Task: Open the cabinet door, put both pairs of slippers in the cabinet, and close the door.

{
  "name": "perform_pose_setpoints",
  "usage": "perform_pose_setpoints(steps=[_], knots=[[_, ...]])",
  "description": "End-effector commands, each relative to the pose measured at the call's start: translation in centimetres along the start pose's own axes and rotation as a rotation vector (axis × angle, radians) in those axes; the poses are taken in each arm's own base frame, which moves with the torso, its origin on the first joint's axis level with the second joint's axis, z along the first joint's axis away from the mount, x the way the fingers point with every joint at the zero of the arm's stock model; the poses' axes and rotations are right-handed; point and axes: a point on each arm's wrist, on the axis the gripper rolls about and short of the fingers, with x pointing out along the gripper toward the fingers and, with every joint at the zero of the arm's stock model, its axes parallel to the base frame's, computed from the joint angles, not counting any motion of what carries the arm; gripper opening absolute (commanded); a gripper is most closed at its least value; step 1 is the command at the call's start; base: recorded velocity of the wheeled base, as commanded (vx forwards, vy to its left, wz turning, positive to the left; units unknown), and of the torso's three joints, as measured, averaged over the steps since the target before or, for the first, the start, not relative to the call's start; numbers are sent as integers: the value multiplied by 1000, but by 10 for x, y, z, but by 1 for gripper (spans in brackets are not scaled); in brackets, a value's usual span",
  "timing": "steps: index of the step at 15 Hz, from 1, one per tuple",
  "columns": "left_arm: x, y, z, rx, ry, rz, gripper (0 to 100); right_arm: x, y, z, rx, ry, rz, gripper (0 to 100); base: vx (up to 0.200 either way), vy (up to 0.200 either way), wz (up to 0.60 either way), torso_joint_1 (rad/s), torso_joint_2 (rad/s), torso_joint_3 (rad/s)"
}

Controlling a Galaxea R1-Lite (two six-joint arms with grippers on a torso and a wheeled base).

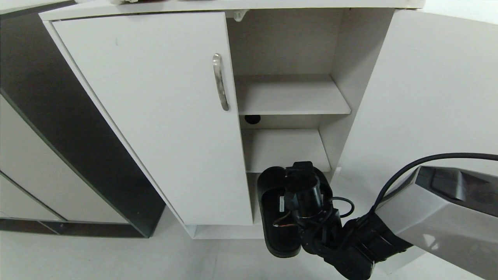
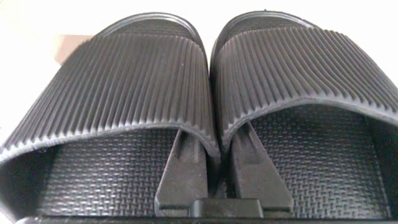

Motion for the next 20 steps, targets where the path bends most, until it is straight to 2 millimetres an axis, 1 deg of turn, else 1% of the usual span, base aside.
perform_pose_setpoints(steps=[1,3,6,12,15,20], knots=[[0,0,0,1,1,0,0,1,1,-1,-2,-31,6,0,0,0,0,2,-2,-198],[0,0,0,2,1,0,0,3,2,-3,-51,-83,11,0,0,0,0,5,0,-117],[0,0,0,2,1,0,0,12,2,-14,-55,-130,4,0,0,0,0,0,0,0],[0,0,0,-1,1,0,0,21,-7,-11,-33,-145,-29,0,0,0,0,0,0,0],[0,0,0,1,1,0,0,21,-7,-11,-27,-152,-29,0,0,0,0,0,0,0],[0,0,0,1,1,0,0,21,-6,-10,-24,-159,-27,0,200,0,0,0,0,1]])
